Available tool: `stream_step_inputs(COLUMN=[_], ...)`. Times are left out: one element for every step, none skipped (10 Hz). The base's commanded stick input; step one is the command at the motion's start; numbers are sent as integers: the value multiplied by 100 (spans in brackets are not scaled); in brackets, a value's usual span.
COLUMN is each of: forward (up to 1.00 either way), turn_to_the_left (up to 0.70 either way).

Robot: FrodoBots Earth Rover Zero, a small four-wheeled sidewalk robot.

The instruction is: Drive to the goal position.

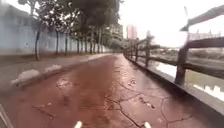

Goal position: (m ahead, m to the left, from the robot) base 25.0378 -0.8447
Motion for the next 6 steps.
stream_step_inputs(forward=[50, 50, 50, 50, 50, 50], turn_to_the_left=[24, 5, 2, 0, 0, 0])
